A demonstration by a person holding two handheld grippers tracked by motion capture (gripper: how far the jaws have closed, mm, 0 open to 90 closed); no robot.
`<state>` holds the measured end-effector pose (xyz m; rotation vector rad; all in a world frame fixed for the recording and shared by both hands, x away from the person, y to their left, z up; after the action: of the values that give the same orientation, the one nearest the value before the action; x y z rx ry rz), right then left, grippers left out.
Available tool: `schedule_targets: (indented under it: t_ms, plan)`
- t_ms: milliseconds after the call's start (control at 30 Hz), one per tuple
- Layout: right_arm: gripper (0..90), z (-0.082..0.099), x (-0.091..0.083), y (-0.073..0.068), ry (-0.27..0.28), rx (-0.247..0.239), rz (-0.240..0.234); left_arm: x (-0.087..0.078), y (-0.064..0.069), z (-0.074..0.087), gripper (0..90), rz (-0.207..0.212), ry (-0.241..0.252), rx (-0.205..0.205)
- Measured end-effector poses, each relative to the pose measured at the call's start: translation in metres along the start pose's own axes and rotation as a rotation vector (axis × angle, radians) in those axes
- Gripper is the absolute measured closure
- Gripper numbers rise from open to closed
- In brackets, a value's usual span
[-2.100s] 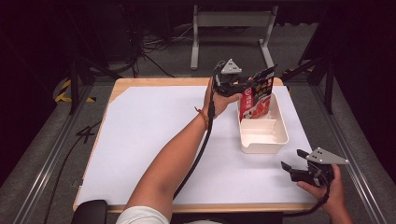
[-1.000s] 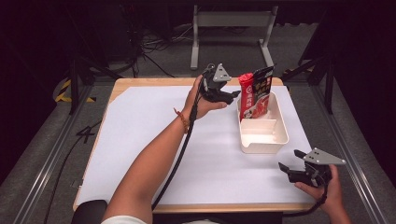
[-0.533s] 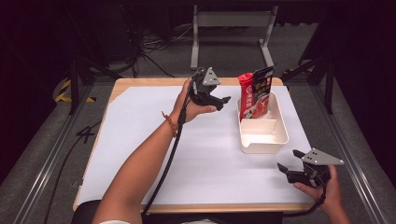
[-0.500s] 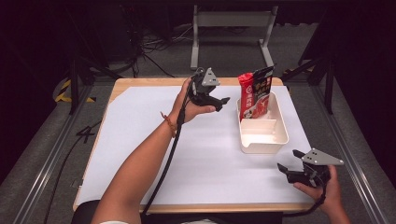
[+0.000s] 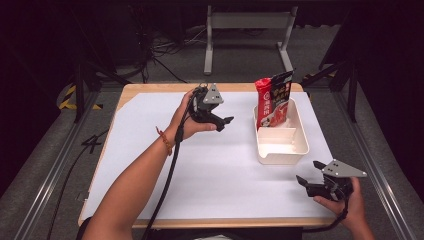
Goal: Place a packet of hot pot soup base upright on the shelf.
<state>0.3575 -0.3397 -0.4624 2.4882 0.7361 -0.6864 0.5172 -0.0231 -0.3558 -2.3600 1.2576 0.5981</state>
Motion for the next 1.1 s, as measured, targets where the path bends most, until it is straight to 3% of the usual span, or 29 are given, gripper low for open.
schedule_targets:
  t_ms: [100, 167, 233, 300, 533, 833, 1100]
  plan:
    - [20.2, -0.001, 0.0, 0.0, 0.002, -0.002, 0.0, -0.003, 0.0, 0.005, 9.2, -0.011, -0.005, 0.01]
    - [20.2, 0.0, 0.001, 0.0, -0.001, -0.003, 0.0, -0.009, 0.0, 0.008, 9.5, -0.059, 0.0, 0.028]
    - [20.2, 0.0, 0.002, -0.001, -0.006, -0.006, -0.004, -0.017, 0.0, 0.012, 9.2, -0.041, -0.005, 0.027]
    - [20.2, 0.0, 0.002, -0.001, -0.007, -0.006, -0.003, -0.021, -0.001, 0.016, 9.0, -0.055, -0.007, 0.039]
    - [19.6, 0.0, 0.001, -0.001, -0.004, -0.004, 0.002, -0.033, 0.004, 0.029, 8.5, -0.042, -0.024, 0.044]
    - [19.4, -0.001, 0.001, -0.002, -0.005, -0.011, -0.001, -0.05, 0.003, 0.057, 9.0, -0.068, -0.048, 0.049]
    - [19.3, -0.002, 0.002, -0.004, -0.009, -0.021, -0.004, -0.07, -0.004, 0.081, 8.9, -0.09, -0.048, 0.026]
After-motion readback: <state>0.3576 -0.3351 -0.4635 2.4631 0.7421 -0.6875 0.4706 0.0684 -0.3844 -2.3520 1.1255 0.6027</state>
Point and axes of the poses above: each handheld gripper's, and its own axes: x roughly forward along the jaws, z roughly out of its underside, y roughly to its right, the point moved 7 cm from there along x, roughly forward along the jaws, and after that the axes turned 9 degrees about -x, right-handed, at the moved point
